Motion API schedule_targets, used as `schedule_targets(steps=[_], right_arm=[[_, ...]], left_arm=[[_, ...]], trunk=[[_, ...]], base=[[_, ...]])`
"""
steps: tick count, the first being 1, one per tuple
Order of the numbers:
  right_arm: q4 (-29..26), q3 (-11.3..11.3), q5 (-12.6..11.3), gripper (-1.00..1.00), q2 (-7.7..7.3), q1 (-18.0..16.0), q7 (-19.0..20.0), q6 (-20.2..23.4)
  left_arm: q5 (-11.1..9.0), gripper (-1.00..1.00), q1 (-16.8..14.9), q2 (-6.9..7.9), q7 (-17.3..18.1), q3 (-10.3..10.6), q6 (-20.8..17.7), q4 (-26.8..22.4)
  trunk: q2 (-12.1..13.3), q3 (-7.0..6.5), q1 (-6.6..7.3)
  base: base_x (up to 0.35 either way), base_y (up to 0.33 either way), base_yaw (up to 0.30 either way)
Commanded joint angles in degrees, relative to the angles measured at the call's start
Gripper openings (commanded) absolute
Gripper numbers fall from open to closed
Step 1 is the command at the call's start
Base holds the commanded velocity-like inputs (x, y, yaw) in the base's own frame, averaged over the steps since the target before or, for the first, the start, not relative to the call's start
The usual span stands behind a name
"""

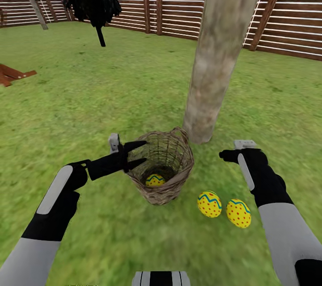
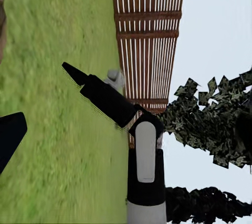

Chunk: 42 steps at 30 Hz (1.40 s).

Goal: Take the three Easter eggs out of the wicker basket on the lawn in the garden, then place them on the lawn next to a single tree (choose any tree) so that all three eggs are next to the same tree and none are left in the basket.

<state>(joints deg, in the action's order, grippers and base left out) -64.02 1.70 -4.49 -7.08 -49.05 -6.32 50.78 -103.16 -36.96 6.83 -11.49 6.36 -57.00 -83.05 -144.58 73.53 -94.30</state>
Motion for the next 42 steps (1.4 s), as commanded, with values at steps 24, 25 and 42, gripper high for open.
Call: schedule_targets(steps=[24,25,42], right_arm=[[-7.9,0.0,-0.6,1.0,0.05,1.7,-0.4,6.4],[-8.3,0.0,-0.6,1.0,0.05,1.8,-0.4,6.5],[-10.6,-0.1,-0.6,1.0,0.23,3.1,-0.4,6.8]], left_arm=[[-0.5,1.0,0.0,0.03,-0.5,0.0,0.0,0.1],[-0.5,1.0,0.0,0.03,-0.5,0.0,0.0,0.1],[-0.5,1.0,-0.1,0.03,-0.5,0.0,0.0,0.1]], trunk=[[0.3,-5.28,0.63],[0.3,-5.5,0.65],[0.5,-9.27,1.09]], base=[[0.0,0.0,0.287],[0.0,0.0,0.287],[0.0,0.0,0.287]])
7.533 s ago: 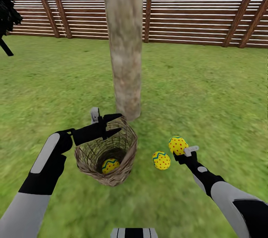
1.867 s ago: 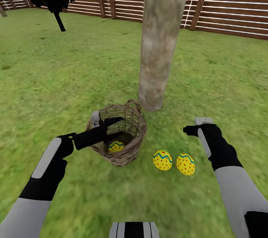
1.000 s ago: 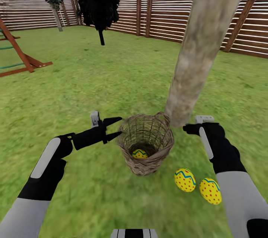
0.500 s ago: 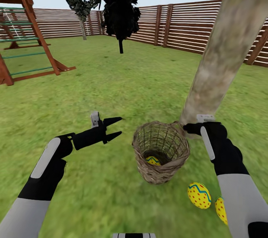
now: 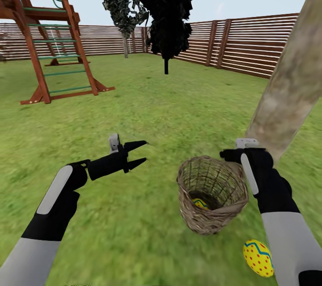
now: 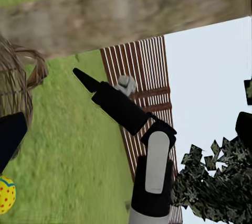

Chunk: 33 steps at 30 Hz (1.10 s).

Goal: Take the three Easter eggs out of the wicker basket on the lawn in the garden, then place them on the lawn next to a single tree (choose any tree) so that all three eggs are next to the same tree and none are left in the basket.

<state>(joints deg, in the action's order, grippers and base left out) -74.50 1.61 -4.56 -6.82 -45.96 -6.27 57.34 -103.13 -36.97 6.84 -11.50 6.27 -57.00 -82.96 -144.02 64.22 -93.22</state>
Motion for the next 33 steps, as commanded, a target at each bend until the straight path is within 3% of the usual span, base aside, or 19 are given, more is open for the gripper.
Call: schedule_targets(steps=[1,10,16,22,27,33], right_arm=[[-0.2,0.0,-0.5,1.0,-0.03,0.2,-0.5,0.2],[-0.6,-0.1,-0.6,1.0,0.66,1.1,-0.5,0.2],[0.6,-0.2,-0.7,1.0,1.99,3.1,-0.5,0.1],[1.3,-0.2,-0.8,1.0,2.08,3.6,-0.5,0.2],[1.3,-0.3,-0.8,1.0,2.15,3.6,-0.6,0.3],[4.3,-0.4,-0.7,1.0,4.19,3.6,-0.7,0.5]], left_arm=[[-0.5,1.0,0.0,0.02,-0.5,0.1,0.0,0.0],[-0.6,1.0,0.0,0.02,-0.5,0.0,0.0,0.0],[-0.5,1.0,0.0,0.19,-0.4,-0.3,0.0,0.0],[-0.5,1.0,-0.1,2.12,-0.3,-0.6,0.0,0.0],[-0.5,1.0,0.0,2.31,-0.3,-1.0,0.0,0.0],[-0.4,1.0,0.0,2.41,-0.3,-2.7,0.0,0.0]], trunk=[[0.0,-0.18,0.03],[0.1,-2.17,0.27],[0.1,-2.17,0.27],[0.1,-2.17,0.27],[0.1,-2.17,0.27],[0.1,-2.17,0.27]], base=[[0.0,0.0,0.287],[0.0,0.0,0.281],[0.0,0.0,0.036],[0.0,0.0,0.001],[0.007,0.0,0.0],[0.236,0.0,0.0]])
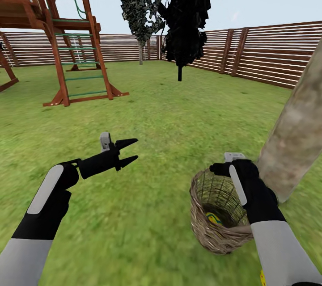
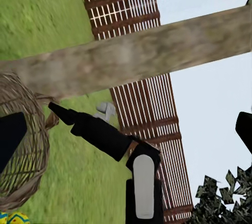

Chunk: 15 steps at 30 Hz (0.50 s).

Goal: Take the three Easter eggs out of the wicker basket on the lawn in the garden, then place them on the lawn next to a single tree (choose any tree) so that all three eggs are next to the same tree and none are left in the basket.

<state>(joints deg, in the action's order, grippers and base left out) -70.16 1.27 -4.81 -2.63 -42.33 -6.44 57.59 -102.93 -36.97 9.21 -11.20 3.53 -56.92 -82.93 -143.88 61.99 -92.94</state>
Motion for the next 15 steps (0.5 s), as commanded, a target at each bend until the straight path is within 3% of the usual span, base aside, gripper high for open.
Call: schedule_targets(steps=[1,7,15], right_arm=[[0.2,-0.1,-0.5,1.0,0.12,0.0,-0.5,0.2],[1.0,-0.2,-0.6,1.0,0.39,0.0,-0.5,0.2],[3.3,-0.2,-0.7,1.0,0.48,0.0,-0.5,0.2]], left_arm=[[-0.6,1.0,0.0,0.03,-0.5,-0.1,0.0,0.0],[-0.7,1.0,0.0,-0.04,-0.5,-0.4,0.0,0.0],[-0.7,1.0,0.0,-0.05,-0.5,-0.3,-0.1,0.0]], trunk=[[0.0,0.05,-0.01],[0.0,0.0,-0.01],[0.0,-0.47,-0.01]], base=[[0.122,0.0,0.0],[0.027,0.0,-0.024],[0.001,0.0,-0.201]])
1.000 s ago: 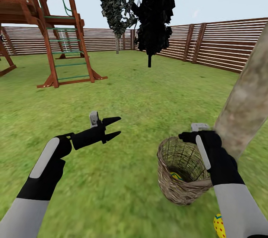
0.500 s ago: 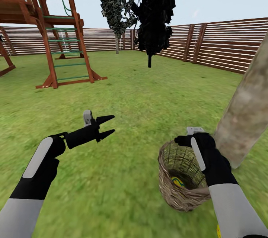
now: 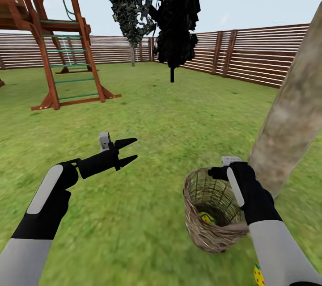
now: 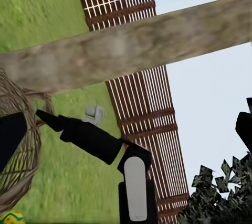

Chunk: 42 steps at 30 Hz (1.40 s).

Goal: Take the three Easter eggs out of the wicker basket on the lawn in the garden, then place them on the lawn next to a single tree (choose any tree) so that all three eggs are next to the same tree and none are left in the basket.

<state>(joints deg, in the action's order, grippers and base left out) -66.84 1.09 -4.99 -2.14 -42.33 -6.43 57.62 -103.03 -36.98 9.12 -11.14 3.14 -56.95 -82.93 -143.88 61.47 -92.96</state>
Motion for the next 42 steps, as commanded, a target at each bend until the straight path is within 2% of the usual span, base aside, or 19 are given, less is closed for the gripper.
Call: schedule_targets(steps=[1,6,14,17,20,27,33,42], right_arm=[[0.1,0.0,-0.5,1.0,0.07,0.0,-0.5,0.2],[1.2,0.0,-0.6,1.0,0.44,0.0,-0.5,0.2],[2.2,-0.1,-0.5,1.0,1.48,0.0,-0.5,0.1],[5.6,-0.2,-0.5,1.0,2.29,-0.1,-0.5,0.1],[11.4,-0.1,-0.4,1.0,3.21,-0.6,-0.5,0.1],[12.6,0.0,-0.5,1.0,3.37,-0.7,-0.5,0.1],[12.4,0.1,-0.5,1.0,3.46,-0.7,-0.5,0.1],[12.9,0.2,-0.6,1.0,3.55,-0.5,-0.5,0.1]], left_arm=[[-0.6,1.0,0.0,0.05,-0.5,0.0,0.0,0.0],[-0.6,1.0,0.0,0.1,-0.5,0.0,0.0,0.0],[-0.6,1.0,0.0,-0.01,-0.5,0.0,0.0,0.0],[-0.6,1.0,0.0,0.01,-0.5,0.0,0.0,0.0],[-0.6,1.0,0.0,0.06,-0.5,0.0,0.0,0.0],[-0.7,1.0,0.0,1.32,-0.5,-0.1,0.0,0.0],[-0.7,1.0,0.0,1.42,-0.5,-0.1,-0.1,0.0],[-0.8,1.0,0.0,1.46,-0.5,-0.1,-0.1,0.0]], trunk=[[0.0,-0.01,0.01],[0.0,-0.28,0.01],[0.0,-0.31,0.01],[0.0,-0.32,0.01],[0.0,-0.32,0.01],[0.0,-0.32,0.01],[0.0,-0.35,0.01],[0.0,-0.68,0.01]], base=[[0.0,0.0,-0.223],[0.0,0.0,-0.188],[0.0,0.0,-0.017],[0.053,0.0,-0.001],[0.239,0.0,0.0],[0.268,0.0,0.0],[0.027,0.0,-0.031],[0.001,0.0,-0.247]])
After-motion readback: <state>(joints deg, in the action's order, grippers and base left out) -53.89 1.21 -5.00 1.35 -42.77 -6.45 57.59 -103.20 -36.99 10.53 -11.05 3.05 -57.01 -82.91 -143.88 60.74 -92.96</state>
